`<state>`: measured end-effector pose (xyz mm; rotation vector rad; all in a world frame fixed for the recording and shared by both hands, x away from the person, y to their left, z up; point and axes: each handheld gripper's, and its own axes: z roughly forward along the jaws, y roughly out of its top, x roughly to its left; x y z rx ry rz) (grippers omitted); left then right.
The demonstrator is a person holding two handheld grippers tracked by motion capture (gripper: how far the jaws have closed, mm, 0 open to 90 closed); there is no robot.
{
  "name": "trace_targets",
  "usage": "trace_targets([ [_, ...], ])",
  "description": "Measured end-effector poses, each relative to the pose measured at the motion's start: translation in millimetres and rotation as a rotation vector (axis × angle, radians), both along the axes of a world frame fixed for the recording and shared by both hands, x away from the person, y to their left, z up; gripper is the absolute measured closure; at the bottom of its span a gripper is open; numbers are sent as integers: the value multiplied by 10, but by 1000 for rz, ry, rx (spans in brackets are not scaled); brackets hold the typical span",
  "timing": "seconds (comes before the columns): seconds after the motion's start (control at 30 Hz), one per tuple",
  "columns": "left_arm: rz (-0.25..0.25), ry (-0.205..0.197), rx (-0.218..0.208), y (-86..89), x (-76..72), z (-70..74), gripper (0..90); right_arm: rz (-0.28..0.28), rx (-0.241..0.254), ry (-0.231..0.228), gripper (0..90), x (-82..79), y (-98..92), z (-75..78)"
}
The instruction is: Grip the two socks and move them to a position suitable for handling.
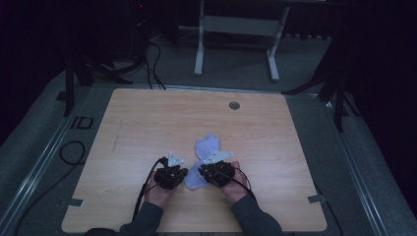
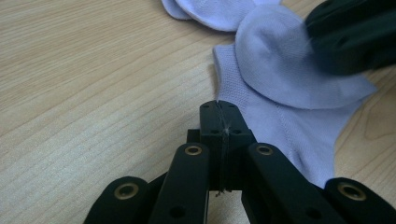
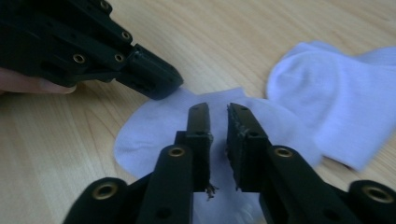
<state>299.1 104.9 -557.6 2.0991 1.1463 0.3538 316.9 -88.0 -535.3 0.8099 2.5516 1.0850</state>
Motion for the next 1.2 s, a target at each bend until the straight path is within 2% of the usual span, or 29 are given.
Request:
trace_targets([
  [0.1, 4, 3, -3, 0, 2, 0, 895, -4, -13, 25, 721, 46, 56, -55],
  [0.3, 5, 5, -7, 2, 4, -1, 894, -10, -45, 83, 700, 104, 115, -173],
  [0.5, 9, 4, -16, 14, -10, 26, 893, -38, -45, 100, 797, 133, 109, -167],
  [0.67, -17, -13, -26, -29, -50, 64, 893, -54, -45, 114, 860, 152, 102, -165],
  [0.83, -51, -8, 2, -118, -72, 35, 893, -59, -43, 121, 870, 157, 103, -164],
  [0.9, -49, 4, 19, -134, -64, 5, 893, -64, -36, 129, 872, 163, 101, -163],
  [1.1, -42, 4, 25, -136, -61, 0, 895, -66, 6, 156, 881, 172, 40, -142],
  [1.2, -43, 4, 24, -132, -59, -1, 895, -79, 52, 151, 881, 122, -36, -70],
])
